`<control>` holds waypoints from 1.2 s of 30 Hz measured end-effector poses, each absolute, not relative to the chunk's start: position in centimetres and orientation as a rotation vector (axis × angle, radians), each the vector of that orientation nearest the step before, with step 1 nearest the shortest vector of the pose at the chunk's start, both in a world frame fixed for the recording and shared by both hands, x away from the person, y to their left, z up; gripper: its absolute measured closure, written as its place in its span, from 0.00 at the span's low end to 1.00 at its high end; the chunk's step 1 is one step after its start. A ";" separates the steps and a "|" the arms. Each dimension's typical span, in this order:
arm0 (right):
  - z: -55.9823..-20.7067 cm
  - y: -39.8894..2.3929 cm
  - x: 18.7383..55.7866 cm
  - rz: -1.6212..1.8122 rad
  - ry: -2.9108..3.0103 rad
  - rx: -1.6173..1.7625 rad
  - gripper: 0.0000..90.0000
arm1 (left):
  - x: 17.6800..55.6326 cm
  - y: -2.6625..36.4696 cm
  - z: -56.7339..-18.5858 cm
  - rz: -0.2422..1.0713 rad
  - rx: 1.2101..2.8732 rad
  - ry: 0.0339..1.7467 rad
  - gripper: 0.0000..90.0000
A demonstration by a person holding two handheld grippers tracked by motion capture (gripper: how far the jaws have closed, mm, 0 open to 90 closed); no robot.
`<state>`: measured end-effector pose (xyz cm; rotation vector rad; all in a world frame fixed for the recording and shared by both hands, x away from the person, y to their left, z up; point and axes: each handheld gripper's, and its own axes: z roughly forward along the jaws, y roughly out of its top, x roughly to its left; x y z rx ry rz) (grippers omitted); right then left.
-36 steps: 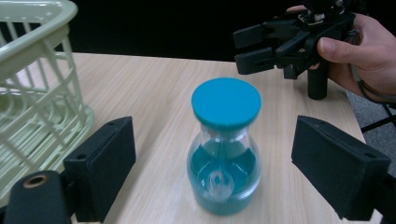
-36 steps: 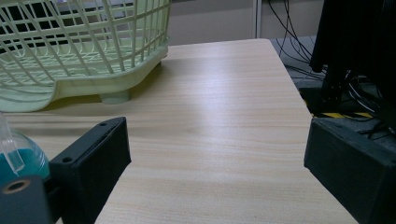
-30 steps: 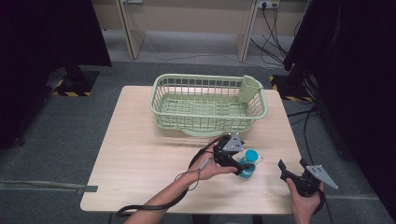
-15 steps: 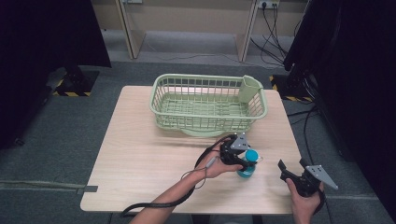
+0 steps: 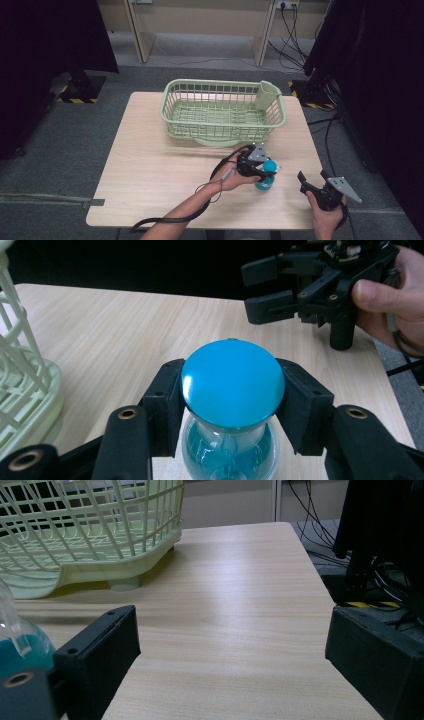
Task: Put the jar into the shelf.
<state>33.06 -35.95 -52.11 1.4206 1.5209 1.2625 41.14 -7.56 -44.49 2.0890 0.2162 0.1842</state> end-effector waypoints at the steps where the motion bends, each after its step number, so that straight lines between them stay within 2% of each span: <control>1: -52.1 -35.9 33.1 1.262 1.521 1.420 0.08 | 41.0 -7.4 -44.2 0.188 2.083 0.218 0.54; 36: -52.1 -35.8 33.1 1.258 1.525 1.417 0.08 | 40.5 1.8 -37.0 0.413 1.998 0.376 0.54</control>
